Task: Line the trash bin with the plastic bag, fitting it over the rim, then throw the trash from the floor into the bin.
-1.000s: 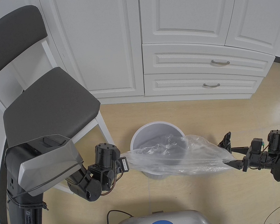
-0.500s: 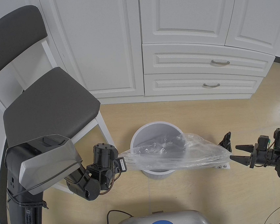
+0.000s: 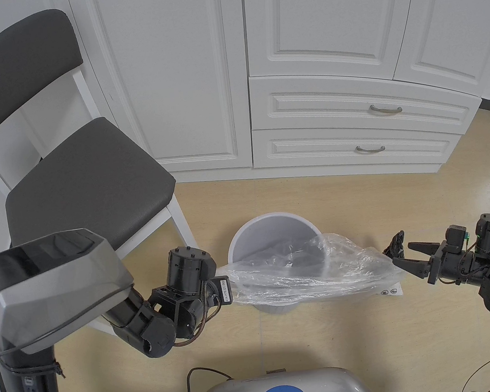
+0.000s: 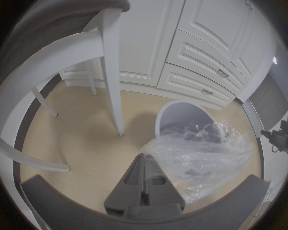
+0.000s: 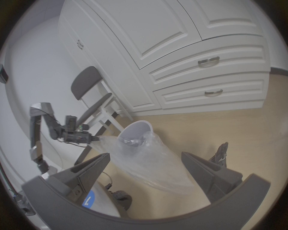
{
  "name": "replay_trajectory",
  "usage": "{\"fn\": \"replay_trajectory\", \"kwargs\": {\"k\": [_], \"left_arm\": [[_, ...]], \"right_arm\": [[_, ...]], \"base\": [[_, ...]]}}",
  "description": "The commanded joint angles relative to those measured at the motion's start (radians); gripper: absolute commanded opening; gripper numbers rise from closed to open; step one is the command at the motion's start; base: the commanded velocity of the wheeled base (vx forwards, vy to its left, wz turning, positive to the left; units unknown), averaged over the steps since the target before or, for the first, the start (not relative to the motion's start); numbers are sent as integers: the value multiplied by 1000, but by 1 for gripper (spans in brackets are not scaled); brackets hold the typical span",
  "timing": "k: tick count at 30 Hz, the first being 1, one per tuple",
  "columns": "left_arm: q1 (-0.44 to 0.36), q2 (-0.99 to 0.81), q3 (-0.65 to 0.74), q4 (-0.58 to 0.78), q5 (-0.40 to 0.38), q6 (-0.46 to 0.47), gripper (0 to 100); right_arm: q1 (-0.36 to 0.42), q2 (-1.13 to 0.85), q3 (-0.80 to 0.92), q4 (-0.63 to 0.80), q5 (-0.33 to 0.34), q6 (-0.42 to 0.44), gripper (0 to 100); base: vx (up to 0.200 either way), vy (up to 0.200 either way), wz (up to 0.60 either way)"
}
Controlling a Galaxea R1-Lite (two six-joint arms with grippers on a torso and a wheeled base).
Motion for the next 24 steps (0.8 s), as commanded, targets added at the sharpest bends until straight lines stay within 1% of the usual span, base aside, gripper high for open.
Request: {"fn": "replay_trajectory", "kwargs": {"k": [1,2,3,4,5,9,11,12,13,16,20,21,24], "left_arm": [[-73,-204,58,138,-1,5,0],[-74,-213,58,163,-1,3,0],[-74,-216,58,173,-1,3,0],[-76,-216,59,179,-1,5,0],[-82,-216,61,186,-1,5,0],[-88,-210,87,192,-3,18,0],[-88,-204,96,193,-6,34,0],[-87,-191,102,198,-23,52,0],[-88,-175,107,198,-40,55,0],[-83,-115,102,195,-66,55,0],[-50,17,53,175,-66,54,0],[-48,22,51,175,-66,54,0],[-13,114,-7,135,-66,38,0]], "right_arm": [[187,-92,10,-18,-215,9,100],[220,-93,9,-18,-272,7,100],[243,-95,6,-18,-309,7,100],[259,-96,6,-18,-332,7,100],[294,-100,1,-18,-384,4,100],[374,-93,-9,-18,-496,0,100],[391,-89,-14,-18,-524,-2,100],[411,-80,-20,-18,-554,-4,100],[420,-73,-20,-18,-568,-5,100],[431,-64,-19,-18,-573,-14,100],[431,-50,-19,-18,-574,-37,100],[431,-50,-19,-18,-574,-37,100],[446,-40,-19,-18,-579,-46,100]], "base": [[0,0,0],[0,0,0],[0,0,0],[0,0,0],[0,0,0],[0,0,0],[0,0,0],[0,0,0],[0,0,0],[0,0,0],[0,0,0],[0,0,0],[0,0,0]]}}
